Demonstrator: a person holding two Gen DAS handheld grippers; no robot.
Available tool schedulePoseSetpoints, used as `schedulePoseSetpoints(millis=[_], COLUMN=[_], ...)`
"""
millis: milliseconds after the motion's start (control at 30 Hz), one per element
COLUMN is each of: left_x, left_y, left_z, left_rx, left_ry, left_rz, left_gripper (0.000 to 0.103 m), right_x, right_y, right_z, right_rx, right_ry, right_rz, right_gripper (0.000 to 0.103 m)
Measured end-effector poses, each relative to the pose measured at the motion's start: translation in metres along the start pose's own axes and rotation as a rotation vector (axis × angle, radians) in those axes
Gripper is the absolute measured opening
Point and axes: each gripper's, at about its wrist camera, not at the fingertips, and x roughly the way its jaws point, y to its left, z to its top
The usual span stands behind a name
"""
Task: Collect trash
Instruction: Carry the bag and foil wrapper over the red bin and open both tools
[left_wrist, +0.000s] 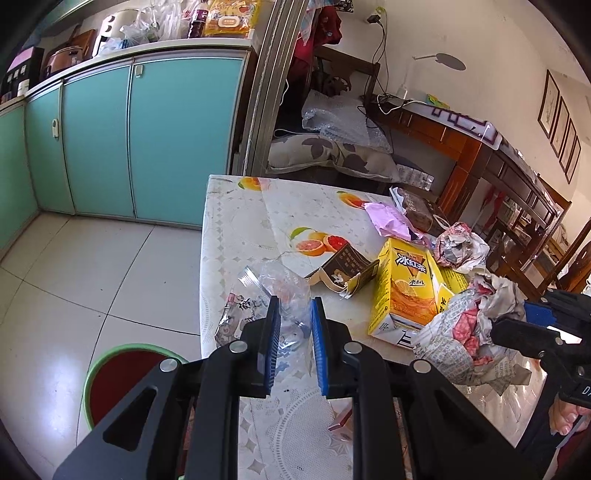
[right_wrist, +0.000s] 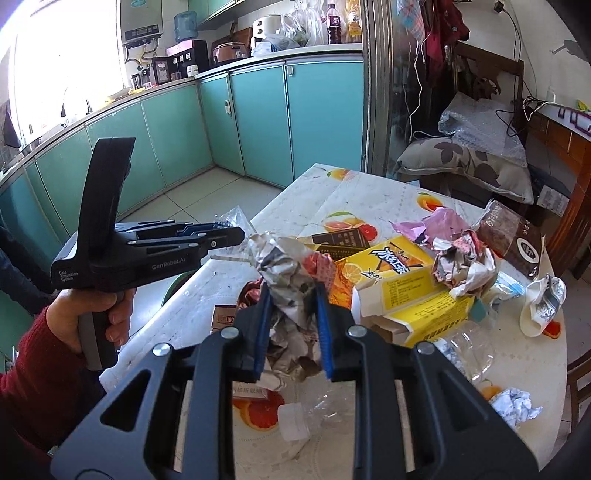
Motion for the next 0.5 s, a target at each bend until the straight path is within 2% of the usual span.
schedulePoseSetpoints(millis=[500], left_x=[-0.012], left_y=[0.016], left_z=[0.004], left_rx=[-0.041], left_ry=[-0.043], left_rz=[0.036], left_gripper=[0.015], right_x=[0.006], right_y=[0.009], right_z=[0.024], right_rx=[-0.002], right_ry=[-0.077], right_rz=[0.025], right_gripper=[0.023])
